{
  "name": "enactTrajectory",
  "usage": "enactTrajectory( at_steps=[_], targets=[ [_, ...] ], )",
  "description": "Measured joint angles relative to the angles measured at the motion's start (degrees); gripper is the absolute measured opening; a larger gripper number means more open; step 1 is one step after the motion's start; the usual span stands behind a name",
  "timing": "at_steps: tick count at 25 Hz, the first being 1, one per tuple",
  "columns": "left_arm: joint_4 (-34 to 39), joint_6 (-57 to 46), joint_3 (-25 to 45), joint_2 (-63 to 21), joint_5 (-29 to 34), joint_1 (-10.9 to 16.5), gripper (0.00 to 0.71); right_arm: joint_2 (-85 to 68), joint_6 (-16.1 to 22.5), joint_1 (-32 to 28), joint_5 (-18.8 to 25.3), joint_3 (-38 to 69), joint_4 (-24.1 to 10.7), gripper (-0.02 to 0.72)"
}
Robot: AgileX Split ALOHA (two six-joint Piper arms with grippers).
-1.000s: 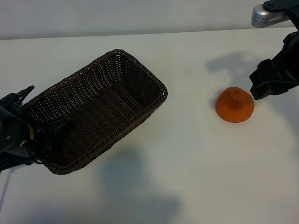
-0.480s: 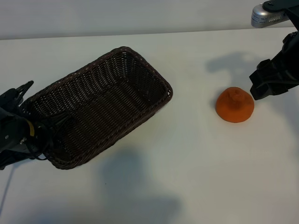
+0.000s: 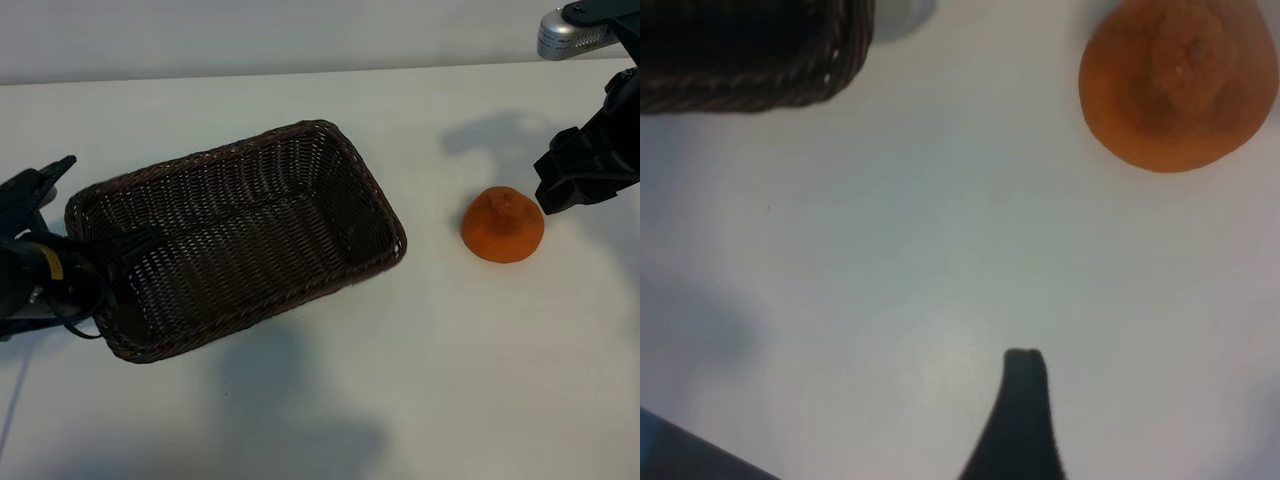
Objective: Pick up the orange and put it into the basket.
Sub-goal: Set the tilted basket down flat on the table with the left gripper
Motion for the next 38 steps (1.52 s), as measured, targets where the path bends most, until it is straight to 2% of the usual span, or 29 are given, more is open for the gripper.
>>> enactTrajectory(
  at_steps=[5,13,21,27,38],
  targets=[
    [-1.4,1.16,0.02,-1.51,-0.34,0.0,0.143,0.0,-0.04,0.0,0.0,0.0,0.01,0.595],
    [-12.23,13.57,0.06,-3.69,-2.09,0.07,0.142,0.0,-0.04,0.0,0.0,0.0,0.01,0.595],
    [-25.68,32.33,-0.15,-4.39,-0.49,4.48,0.142,0.0,-0.04,0.0,0.0,0.0,0.01,0.595],
    [-33.94,45.44,-6.55,-1.61,2.85,4.48,0.142,0.0,-0.06,0.0,0.0,0.0,0.01,0.595],
    [-34.43,52.02,-19.8,11.2,8.75,4.48,0.141,0.0,-0.06,0.0,0.0,0.0,0.07,0.595]
  ],
)
